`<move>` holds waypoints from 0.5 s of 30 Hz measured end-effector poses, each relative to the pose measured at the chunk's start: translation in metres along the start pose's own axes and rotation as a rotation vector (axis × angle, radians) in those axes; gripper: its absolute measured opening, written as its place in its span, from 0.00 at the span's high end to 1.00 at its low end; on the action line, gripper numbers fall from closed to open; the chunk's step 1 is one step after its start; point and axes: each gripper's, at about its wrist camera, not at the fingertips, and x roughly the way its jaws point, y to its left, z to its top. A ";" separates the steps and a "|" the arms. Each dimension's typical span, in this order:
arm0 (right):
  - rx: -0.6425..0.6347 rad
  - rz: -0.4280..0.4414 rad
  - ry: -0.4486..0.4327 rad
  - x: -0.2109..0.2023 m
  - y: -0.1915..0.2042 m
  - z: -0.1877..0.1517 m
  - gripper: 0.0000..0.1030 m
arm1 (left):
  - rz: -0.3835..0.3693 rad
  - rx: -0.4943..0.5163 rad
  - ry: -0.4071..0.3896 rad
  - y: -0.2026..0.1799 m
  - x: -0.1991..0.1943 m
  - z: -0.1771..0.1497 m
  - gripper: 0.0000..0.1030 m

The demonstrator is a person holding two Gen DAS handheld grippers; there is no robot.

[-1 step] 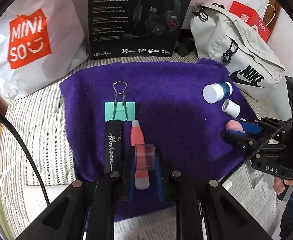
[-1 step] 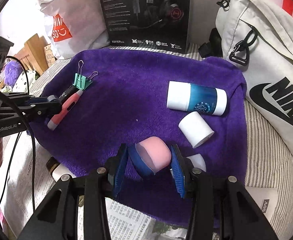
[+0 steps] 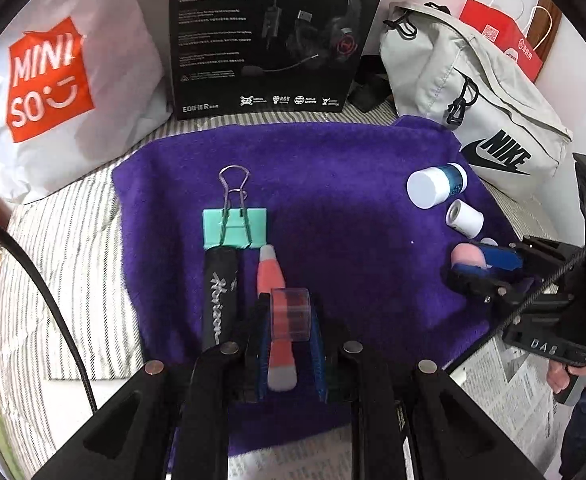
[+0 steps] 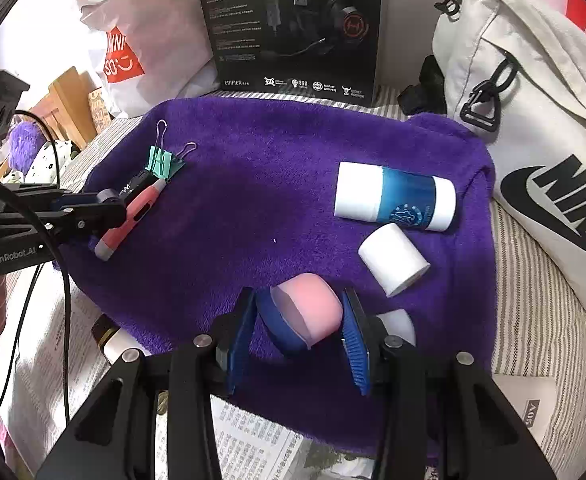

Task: Organize rigid objects
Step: 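Release the cup beside the clip with the left tool while the right tool releases the puff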

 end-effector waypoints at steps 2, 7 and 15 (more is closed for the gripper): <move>-0.009 0.001 0.005 0.003 0.001 0.000 0.59 | -0.002 0.003 0.003 -0.002 0.005 0.004 0.83; -0.027 0.002 0.004 0.006 0.000 -0.002 0.59 | -0.020 0.000 -0.001 -0.005 0.010 0.011 0.83; -0.038 0.004 -0.001 0.006 0.001 -0.003 0.59 | -0.024 0.017 0.011 -0.013 0.025 0.026 0.83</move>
